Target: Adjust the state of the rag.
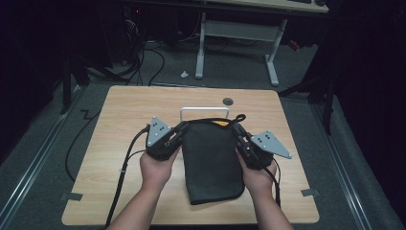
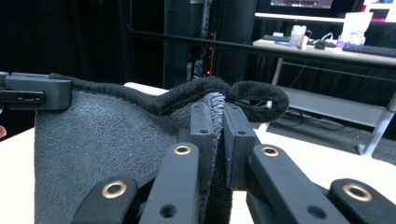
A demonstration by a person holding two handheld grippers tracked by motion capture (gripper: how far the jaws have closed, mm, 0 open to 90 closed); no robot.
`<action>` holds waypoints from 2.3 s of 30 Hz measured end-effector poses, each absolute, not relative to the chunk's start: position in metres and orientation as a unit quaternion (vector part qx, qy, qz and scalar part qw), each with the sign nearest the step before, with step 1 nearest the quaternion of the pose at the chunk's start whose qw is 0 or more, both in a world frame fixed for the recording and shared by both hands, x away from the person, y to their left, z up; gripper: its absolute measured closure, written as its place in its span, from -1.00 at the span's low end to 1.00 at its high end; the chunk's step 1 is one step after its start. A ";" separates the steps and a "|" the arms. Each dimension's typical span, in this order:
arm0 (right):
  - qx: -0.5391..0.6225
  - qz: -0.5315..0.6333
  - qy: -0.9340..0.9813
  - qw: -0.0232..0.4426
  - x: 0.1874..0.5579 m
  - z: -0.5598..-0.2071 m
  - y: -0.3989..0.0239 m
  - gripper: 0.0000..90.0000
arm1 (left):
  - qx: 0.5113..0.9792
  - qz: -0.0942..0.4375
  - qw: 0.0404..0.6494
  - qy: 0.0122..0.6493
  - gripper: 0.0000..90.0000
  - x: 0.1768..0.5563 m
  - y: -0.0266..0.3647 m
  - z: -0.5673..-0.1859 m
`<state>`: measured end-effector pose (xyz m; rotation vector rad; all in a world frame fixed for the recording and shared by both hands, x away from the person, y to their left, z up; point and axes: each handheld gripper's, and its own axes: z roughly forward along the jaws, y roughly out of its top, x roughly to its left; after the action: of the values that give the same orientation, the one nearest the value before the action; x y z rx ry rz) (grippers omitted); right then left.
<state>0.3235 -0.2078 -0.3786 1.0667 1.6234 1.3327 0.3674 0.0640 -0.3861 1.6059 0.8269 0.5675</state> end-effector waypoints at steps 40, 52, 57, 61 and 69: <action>0.407 0.562 0.595 0.406 0.391 -0.315 -0.209 0.89 | 0.675 0.320 0.586 0.315 0.88 0.439 0.054 -0.307; 0.411 0.569 0.588 0.402 0.418 -0.300 -0.214 0.89 | 0.675 0.342 0.580 0.300 0.88 0.467 0.049 -0.290; 0.419 0.566 0.590 0.395 0.437 -0.301 -0.216 0.88 | 0.676 0.338 0.579 0.305 0.88 0.485 0.048 -0.293; 0.432 0.553 0.598 0.387 0.456 -0.307 -0.215 0.88 | 0.679 0.334 0.574 0.311 0.88 0.499 0.048 -0.302; 0.440 0.525 0.622 0.380 0.480 -0.328 -0.215 0.88 | 0.695 0.316 0.561 0.321 0.88 0.517 0.048 -0.324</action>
<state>0.4800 -0.2150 -0.3275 1.1222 1.5870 1.3412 0.5168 0.0481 -0.3241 1.6366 0.7561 0.7444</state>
